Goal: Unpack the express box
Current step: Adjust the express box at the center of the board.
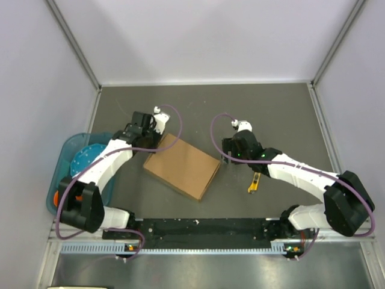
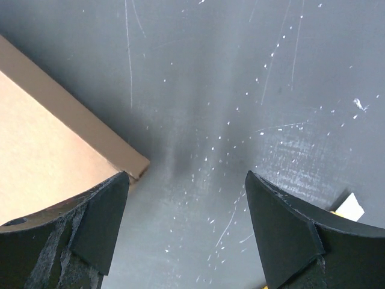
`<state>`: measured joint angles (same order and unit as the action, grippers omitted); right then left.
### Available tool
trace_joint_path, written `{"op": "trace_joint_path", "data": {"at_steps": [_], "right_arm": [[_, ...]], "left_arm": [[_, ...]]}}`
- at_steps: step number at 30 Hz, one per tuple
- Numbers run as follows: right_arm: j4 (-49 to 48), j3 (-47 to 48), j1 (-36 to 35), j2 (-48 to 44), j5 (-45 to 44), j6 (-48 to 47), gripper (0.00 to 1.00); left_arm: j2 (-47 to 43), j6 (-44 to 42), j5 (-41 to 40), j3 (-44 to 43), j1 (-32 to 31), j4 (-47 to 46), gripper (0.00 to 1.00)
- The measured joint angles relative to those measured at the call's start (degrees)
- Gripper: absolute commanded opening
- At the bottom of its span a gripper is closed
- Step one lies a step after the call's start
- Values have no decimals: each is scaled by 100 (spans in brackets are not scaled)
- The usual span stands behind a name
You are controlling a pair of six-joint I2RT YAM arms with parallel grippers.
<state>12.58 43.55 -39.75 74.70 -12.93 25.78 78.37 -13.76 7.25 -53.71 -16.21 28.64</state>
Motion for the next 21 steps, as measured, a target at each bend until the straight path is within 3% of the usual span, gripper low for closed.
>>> {"op": "trace_joint_path", "data": {"at_steps": [9, 21], "right_arm": [[-20, 4, -76, -44, 330, 136, 77], [-850, 190, -101, 476, 1185, 1093, 44]], "left_arm": [[-306, -367, -1694, -1515, -595, 166, 0], [-332, -758, -3373, -2107, -1897, 774, 0]]}}
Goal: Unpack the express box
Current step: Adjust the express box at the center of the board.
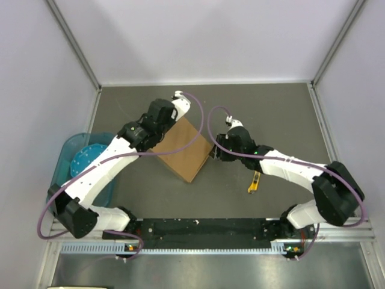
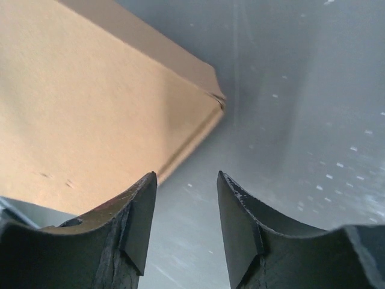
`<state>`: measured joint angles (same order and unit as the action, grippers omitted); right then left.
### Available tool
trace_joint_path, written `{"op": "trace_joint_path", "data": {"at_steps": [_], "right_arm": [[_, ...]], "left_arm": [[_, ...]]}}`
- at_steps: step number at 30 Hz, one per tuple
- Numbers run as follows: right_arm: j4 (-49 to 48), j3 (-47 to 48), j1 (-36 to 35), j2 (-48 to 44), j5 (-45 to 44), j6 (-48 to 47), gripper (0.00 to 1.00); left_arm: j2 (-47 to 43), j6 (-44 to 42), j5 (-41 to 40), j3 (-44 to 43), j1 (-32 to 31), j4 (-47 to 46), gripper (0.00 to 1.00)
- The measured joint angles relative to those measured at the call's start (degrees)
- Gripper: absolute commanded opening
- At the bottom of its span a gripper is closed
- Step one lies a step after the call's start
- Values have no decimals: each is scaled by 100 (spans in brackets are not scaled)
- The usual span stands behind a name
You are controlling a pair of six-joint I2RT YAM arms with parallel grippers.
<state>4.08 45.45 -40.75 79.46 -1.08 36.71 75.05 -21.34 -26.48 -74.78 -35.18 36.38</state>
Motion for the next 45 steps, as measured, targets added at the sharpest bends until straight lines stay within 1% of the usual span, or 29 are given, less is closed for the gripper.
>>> {"op": "trace_joint_path", "data": {"at_steps": [1, 2, 3, 8, 15, 20, 23, 31, 39, 45], "right_arm": [[-136, 42, 0, 131, 118, 116, 39], [-293, 68, -2, 251, 232, 229, 37], [-662, 83, -2, 507, 503, 511, 35], [-1207, 72, -2, 772, 920, 964, 28], [-1784, 68, -2, 929, 1233, 1344, 27], [-1974, 28, -2, 1121, 1311, 1499, 25], [-2090, -2, -2, 1167, 1335, 1565, 23], [-1993, -157, -2, 1207, 1252, 1665, 20], [-2028, -160, 83, 1320, 1287, 1827, 21], [-2210, -157, 278, 1670, 1488, 1991, 20]], "left_arm": [[13, -39, -122, -61, -146, 79, 0], [26, -76, -199, -105, -227, 120, 0], [90, -164, -474, -249, -481, 201, 0], [195, -267, -835, -422, -782, 236, 0], [400, -262, -1209, -507, -1305, 328, 0], [619, -216, -1357, -704, -1547, 448, 0], [721, -247, -1578, -774, -1722, 431, 0], [1001, -542, -2236, -859, -2382, 262, 0], [1097, -586, -2498, -859, -2577, 256, 0], [1097, -557, -2520, -881, -2675, 267, 0]]}}
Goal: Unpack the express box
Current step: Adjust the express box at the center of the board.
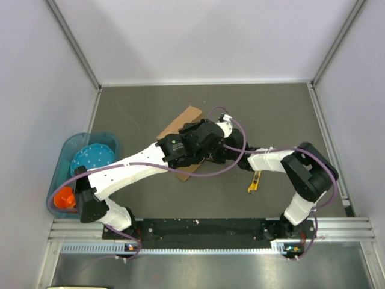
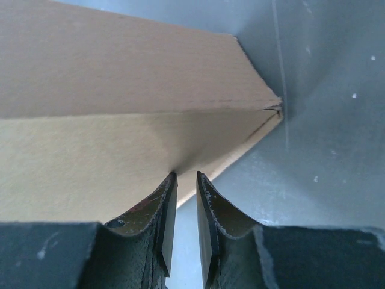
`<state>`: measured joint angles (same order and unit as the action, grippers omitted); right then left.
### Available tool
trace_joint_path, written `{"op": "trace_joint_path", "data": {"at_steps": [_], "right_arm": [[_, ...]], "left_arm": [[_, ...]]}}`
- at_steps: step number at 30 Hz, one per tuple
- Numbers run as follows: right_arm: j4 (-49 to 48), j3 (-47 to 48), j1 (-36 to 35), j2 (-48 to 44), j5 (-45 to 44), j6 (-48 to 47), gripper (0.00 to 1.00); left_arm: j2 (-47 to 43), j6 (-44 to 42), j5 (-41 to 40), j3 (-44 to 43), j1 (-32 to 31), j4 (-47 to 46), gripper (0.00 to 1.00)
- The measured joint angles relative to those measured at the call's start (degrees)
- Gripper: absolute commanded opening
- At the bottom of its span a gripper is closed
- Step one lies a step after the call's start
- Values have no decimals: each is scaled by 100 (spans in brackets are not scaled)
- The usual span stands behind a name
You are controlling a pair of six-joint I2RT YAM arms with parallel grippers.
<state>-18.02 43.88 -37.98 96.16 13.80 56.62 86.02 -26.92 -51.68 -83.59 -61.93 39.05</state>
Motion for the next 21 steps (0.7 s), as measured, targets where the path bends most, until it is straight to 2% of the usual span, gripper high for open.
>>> {"op": "trace_joint_path", "data": {"at_steps": [11, 15, 21], "right_arm": [[-39, 0, 61, 177, 111, 59, 20], [-46, 2, 105, 181, 138, 57, 20], [-68, 4, 142, 199, 179, 57, 20]], "left_arm": [[105, 170, 127, -170, -162, 170, 0], [129, 240, 181, -223, -162, 234, 6], [129, 382, 380, -295, -166, 341, 8]]}}
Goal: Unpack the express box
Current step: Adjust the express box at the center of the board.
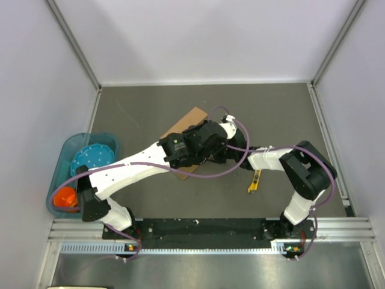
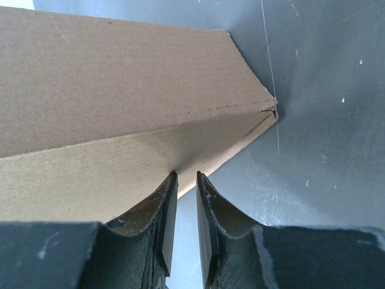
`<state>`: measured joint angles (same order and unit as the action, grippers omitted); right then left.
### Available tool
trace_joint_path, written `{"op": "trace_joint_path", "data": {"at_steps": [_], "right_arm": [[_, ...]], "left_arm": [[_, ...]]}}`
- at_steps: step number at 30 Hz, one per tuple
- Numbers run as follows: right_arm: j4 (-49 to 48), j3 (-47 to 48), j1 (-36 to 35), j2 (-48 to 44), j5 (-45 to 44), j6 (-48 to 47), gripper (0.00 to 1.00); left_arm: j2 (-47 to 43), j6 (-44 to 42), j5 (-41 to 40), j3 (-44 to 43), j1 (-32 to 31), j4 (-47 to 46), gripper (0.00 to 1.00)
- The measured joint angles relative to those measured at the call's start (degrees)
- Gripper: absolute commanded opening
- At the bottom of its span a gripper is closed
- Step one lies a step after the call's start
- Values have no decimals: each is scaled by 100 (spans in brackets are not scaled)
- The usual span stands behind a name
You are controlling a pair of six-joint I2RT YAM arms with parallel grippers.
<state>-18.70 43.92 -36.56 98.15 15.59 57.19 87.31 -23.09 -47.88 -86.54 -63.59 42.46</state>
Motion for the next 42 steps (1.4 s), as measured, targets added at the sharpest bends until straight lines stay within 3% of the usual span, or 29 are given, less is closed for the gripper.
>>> {"op": "trace_joint_path", "data": {"at_steps": [8, 18, 25, 42], "right_arm": [[-50, -2, 9, 50, 13, 9, 20], [-70, -35, 48, 57, -42, 13, 20], [-57, -98, 101, 50, -70, 13, 20], [-31, -129, 197, 50, -96, 11, 20]], "left_arm": [[-7, 170, 302, -118, -7, 155, 17], [-72, 308, 723, -133, -11, 199, 18], [-101, 389, 955, -168, -11, 275, 28], [-225, 385, 1209, -293, -17, 481, 38]]}}
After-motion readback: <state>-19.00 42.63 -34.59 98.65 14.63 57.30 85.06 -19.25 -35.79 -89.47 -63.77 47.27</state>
